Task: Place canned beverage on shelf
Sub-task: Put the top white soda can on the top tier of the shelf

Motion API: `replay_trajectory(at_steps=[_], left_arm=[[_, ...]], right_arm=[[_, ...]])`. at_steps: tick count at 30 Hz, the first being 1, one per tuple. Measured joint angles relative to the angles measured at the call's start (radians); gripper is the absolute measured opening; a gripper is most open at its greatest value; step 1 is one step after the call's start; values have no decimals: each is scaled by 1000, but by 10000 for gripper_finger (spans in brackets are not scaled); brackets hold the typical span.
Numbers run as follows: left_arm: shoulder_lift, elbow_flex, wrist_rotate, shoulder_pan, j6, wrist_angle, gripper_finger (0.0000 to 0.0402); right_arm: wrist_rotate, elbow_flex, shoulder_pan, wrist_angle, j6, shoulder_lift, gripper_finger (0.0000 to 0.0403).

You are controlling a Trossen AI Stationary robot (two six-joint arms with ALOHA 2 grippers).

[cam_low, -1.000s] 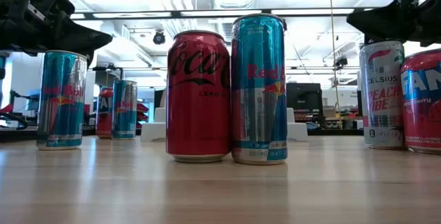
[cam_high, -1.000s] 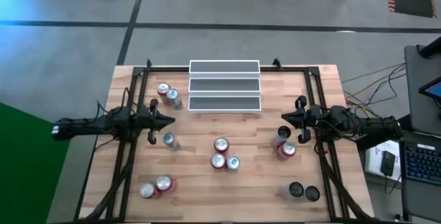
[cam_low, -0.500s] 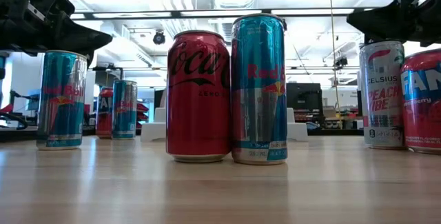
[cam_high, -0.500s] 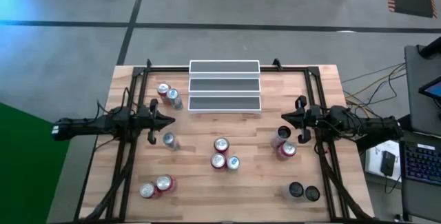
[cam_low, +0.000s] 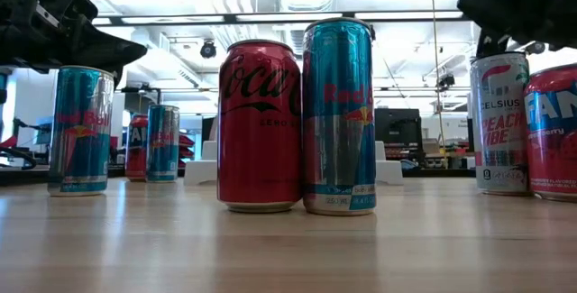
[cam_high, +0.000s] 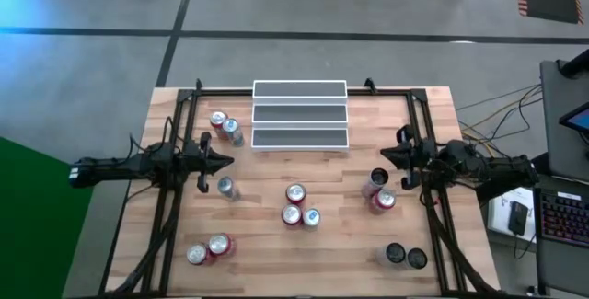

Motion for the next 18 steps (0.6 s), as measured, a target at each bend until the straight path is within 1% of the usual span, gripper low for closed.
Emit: replay_trajectory(at_steps=[2, 6, 10, 12, 15, 18], left_arm=[[0, 0, 0, 0, 0, 0, 1], [0, 0, 0, 0, 0, 0, 1], [0, 0, -6, 0, 0, 1, 1], [0, 0, -43, 1, 0, 4, 1], [0, 0, -51, 1, 0, 5, 1], [0, 0, -52, 1, 0, 10, 1]], right_arm=[[0, 4, 0, -3, 116, 0, 9], [0, 6, 0, -2, 272, 0, 9], [0, 7, 0, 20, 381, 0, 9], [2, 8, 0, 29, 420, 0, 9], [62, 9, 0, 38, 497, 0, 9], [135, 10, 0, 27, 672, 0, 9]])
